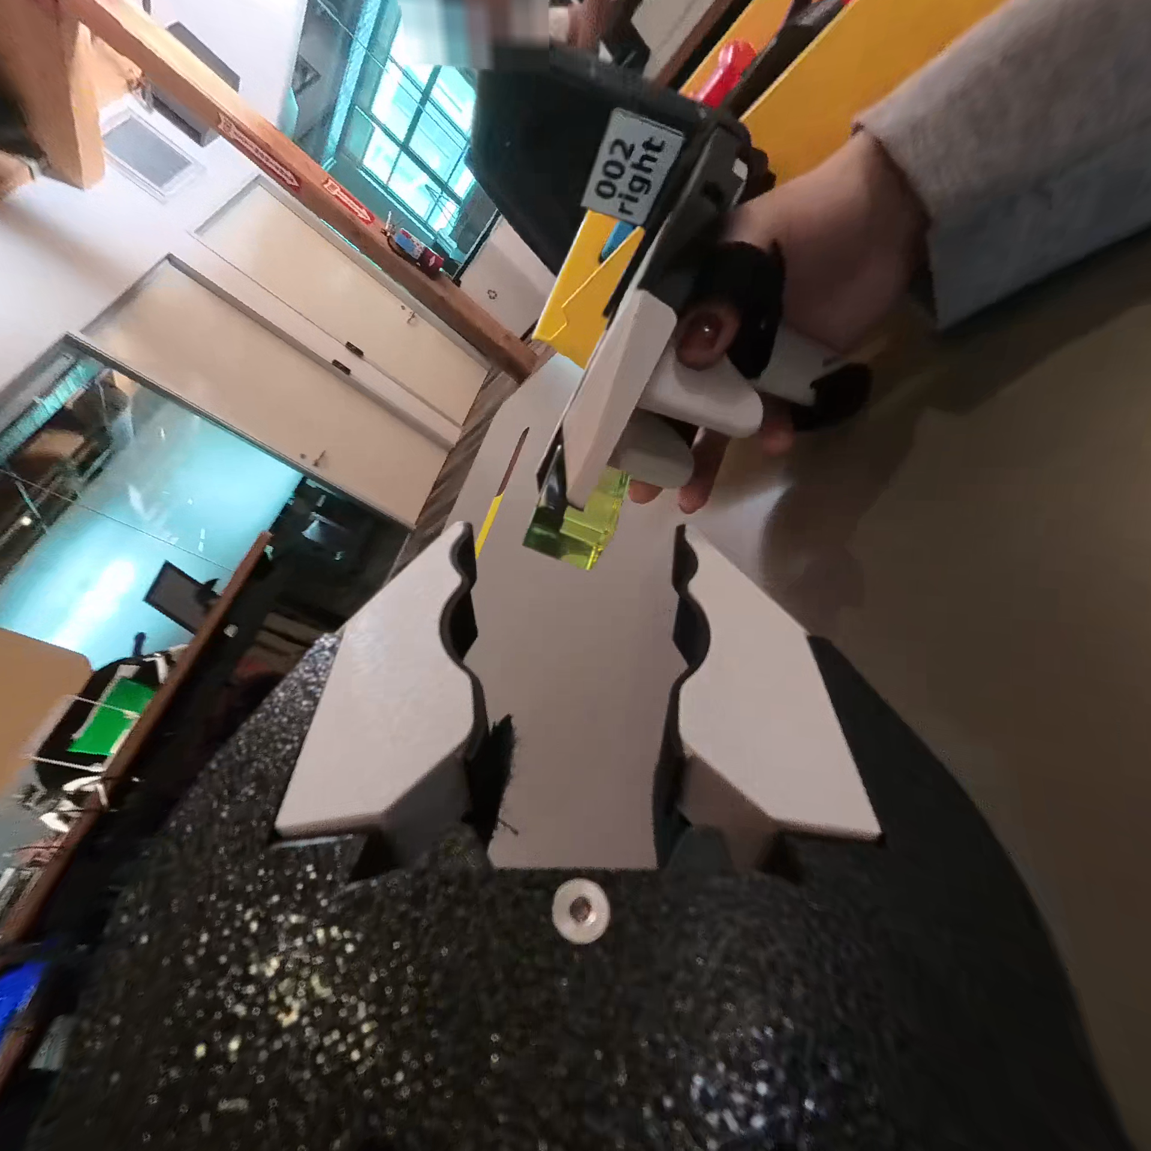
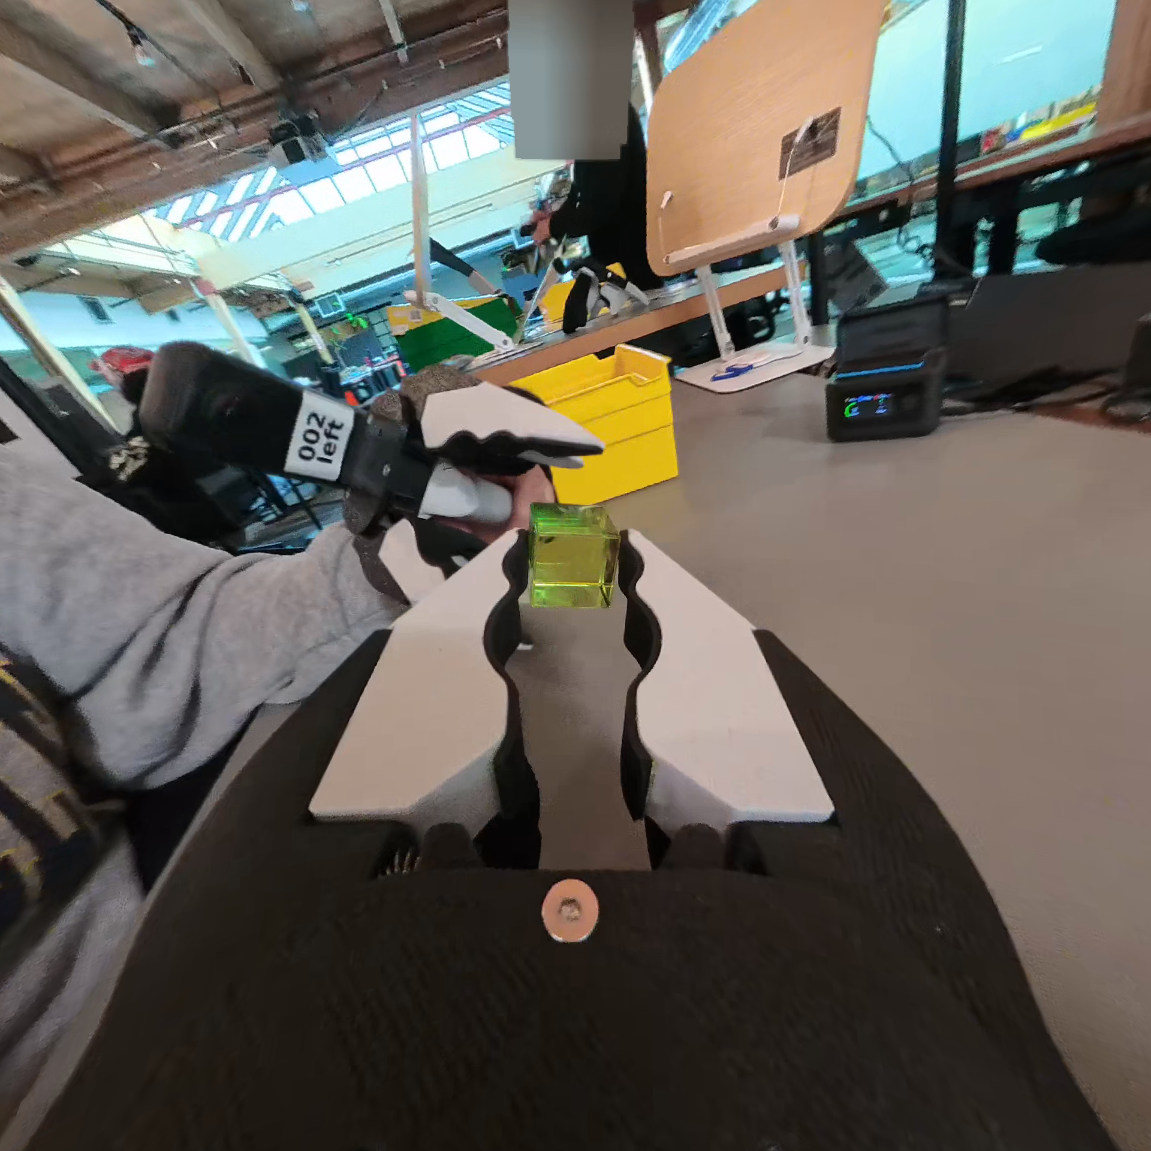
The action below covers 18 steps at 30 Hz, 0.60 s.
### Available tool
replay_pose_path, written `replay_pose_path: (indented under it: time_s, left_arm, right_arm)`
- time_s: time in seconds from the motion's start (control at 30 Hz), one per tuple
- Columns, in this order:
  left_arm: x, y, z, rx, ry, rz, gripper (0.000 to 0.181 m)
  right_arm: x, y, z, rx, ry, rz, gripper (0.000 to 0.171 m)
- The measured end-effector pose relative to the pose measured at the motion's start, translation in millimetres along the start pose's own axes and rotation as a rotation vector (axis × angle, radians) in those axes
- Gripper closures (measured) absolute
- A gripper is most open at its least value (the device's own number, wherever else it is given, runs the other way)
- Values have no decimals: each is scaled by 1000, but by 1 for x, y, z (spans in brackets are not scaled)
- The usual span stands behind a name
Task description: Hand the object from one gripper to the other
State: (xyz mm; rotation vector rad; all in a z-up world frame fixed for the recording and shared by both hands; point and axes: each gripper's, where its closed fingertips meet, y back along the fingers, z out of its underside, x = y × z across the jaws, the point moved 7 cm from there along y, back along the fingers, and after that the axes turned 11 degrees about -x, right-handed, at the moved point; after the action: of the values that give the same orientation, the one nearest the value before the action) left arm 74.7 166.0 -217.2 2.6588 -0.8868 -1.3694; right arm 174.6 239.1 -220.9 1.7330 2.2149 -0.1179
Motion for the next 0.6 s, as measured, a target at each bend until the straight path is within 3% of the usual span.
replay_pose_path:
  time_s: [0.4,0.53,0.6]
  left_arm:
    - [7,-2,-4,-36,-130,-50,156]
    - [0,-12,6,-180,-105,-144,156]
    - [-3,-19,16,-303,-88,-181,156]
  right_arm:
    - [-3,-3,5,-23,-55,-106,144]
    - [7,-5,1,32,-22,72,142]
    - [12,-7,-3,48,-2,246,130]
